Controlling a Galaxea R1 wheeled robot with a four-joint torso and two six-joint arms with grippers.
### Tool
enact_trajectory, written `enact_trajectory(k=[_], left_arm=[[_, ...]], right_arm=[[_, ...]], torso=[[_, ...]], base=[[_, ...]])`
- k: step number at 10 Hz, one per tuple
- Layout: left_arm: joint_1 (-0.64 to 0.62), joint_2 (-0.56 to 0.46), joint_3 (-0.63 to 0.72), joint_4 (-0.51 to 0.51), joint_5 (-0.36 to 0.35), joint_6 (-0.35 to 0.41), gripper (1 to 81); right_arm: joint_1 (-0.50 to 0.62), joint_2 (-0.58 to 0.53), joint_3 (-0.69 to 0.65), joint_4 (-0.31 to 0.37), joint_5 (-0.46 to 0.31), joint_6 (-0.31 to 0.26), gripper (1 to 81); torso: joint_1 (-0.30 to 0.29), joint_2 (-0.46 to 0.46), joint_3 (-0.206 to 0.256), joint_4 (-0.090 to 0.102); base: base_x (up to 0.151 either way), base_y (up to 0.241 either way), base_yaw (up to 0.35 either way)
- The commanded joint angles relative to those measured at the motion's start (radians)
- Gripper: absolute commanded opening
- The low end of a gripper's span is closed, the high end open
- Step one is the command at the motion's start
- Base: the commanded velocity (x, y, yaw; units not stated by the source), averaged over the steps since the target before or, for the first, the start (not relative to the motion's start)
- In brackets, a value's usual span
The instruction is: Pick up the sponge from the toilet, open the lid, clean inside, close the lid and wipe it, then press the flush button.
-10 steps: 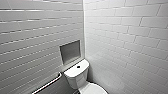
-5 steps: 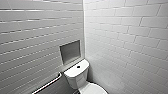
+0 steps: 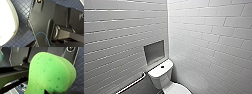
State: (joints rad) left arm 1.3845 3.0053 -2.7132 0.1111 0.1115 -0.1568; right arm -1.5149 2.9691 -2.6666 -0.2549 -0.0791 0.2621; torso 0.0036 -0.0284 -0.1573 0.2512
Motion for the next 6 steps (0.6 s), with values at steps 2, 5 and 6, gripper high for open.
enact_trajectory(k=[2, 5, 6], left_arm=[[-0.051, -0.009, -0.002, -0.011, 0.06, 0.005, 81.1], [-0.051, -0.012, 0.0, -0.011, 0.06, 0.005, 81.1], [-0.051, -0.012, 0.0, -0.011, 0.06, 0.005, 81.1]], right_arm=[[0.034, 0.0, 0.002, 0.006, -0.065, -0.001, 1.0], [0.032, 0.0, 0.004, 0.006, -0.065, -0.001, 1.0], [0.032, 0.0, 0.002, 0.006, -0.062, -0.003, 1.0]], torso=[[0.0, 0.0, 0.0, 0.0], [-0.003, -0.001, 0.0, 0.0], [-0.002, -0.001, 0.0, 0.0]], base=[[0.0, 0.0, 0.0], [0.085, 0.0, 0.0], [0.093, 0.0, 0.0]])
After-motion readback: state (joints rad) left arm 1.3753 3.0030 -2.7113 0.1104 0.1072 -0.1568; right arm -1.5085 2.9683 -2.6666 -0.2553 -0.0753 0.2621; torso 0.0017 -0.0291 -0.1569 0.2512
